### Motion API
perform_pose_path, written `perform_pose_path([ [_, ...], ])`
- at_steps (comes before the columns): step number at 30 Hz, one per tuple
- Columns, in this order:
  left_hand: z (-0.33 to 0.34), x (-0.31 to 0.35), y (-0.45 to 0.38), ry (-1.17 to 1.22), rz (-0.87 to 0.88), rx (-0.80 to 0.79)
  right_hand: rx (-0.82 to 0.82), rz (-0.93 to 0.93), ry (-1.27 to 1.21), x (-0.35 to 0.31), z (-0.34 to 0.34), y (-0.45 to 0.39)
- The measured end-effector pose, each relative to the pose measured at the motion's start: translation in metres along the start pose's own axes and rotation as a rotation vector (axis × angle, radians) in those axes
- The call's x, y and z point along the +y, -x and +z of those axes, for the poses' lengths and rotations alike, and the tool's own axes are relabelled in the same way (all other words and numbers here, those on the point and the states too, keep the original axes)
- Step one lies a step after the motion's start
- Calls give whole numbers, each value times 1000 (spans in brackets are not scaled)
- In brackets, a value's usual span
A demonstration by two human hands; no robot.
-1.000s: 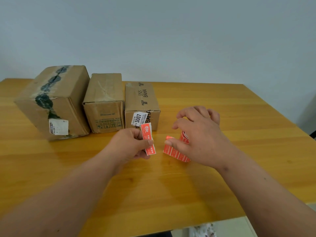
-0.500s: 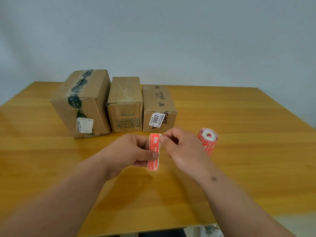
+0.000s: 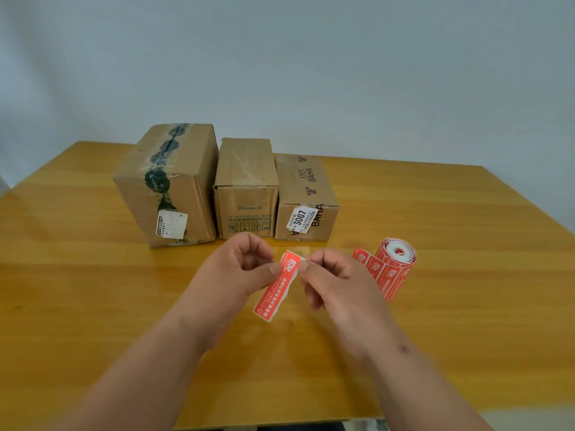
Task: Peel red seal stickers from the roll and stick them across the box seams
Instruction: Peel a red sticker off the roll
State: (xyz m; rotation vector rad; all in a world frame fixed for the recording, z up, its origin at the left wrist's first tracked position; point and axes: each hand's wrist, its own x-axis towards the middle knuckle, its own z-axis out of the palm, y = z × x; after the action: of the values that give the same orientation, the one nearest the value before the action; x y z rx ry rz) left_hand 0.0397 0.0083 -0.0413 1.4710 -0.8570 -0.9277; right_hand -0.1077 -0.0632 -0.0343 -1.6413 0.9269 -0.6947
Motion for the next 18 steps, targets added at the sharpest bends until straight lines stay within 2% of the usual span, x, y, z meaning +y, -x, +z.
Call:
perform_pose_path([
  [3,0,1,3,-54,38,-35,-26,39,-154,5,0,-1],
  [12,0,8,7,-97,80,-108,-106,43,-341,7,-1,-7],
  [18,2,13,9,-118,96,-83,-41,-48,-168,2,5,-4],
])
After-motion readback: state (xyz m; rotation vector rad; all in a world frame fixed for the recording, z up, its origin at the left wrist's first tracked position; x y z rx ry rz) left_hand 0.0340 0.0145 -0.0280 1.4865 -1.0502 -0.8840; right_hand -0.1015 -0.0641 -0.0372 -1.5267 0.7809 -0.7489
